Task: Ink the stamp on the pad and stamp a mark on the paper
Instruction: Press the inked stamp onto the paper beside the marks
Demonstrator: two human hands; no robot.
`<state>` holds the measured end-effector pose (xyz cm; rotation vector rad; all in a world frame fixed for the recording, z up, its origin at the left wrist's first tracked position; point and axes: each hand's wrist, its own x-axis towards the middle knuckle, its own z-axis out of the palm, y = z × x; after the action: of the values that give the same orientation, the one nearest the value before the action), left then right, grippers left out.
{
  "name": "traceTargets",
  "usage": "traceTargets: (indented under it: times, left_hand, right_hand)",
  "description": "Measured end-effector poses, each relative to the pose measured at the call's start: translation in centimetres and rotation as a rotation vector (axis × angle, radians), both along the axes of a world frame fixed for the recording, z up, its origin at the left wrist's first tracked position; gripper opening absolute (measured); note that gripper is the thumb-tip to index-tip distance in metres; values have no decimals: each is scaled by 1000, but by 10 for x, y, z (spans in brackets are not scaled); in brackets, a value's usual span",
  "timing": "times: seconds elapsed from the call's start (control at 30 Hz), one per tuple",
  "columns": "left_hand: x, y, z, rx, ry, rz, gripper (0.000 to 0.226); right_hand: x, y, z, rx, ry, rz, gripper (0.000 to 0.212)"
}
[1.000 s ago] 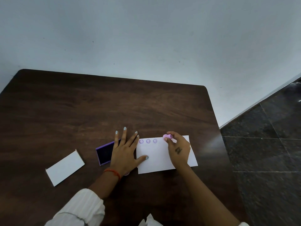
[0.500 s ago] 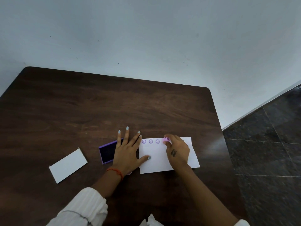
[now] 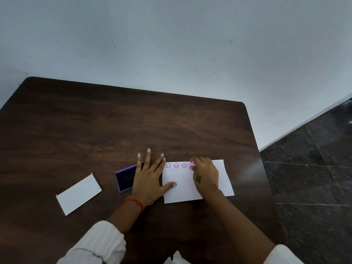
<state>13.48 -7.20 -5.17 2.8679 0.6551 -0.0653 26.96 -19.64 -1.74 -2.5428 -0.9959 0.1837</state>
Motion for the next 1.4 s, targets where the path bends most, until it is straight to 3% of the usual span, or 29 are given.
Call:
traceTargets:
  times: [0.73, 0.93, 1.0, 1.13, 1.3, 1.4]
  left_hand:
    - [0, 1, -4, -6, -29, 5, 91]
    - [0, 0, 2, -18, -19, -4, 90]
    - [0, 0, 5, -19, -13, -11, 89]
    - [1, 0, 7, 0, -2, -17, 94]
    - [2, 1, 11, 33, -14, -3, 116]
    - [-1, 3, 21, -2, -82, 38, 116]
  right_hand:
    - [13, -4, -19, 48, -156, 178, 29]
    - [14, -3, -7, 5, -63, 214, 21]
    - [19, -5, -1, 40, 28, 189, 13]
    - [18, -17, 13, 437, 287, -174, 8]
    - [12, -30, 26, 969, 1092, -598, 15]
    - [3, -40, 32, 1172, 1411, -680, 11]
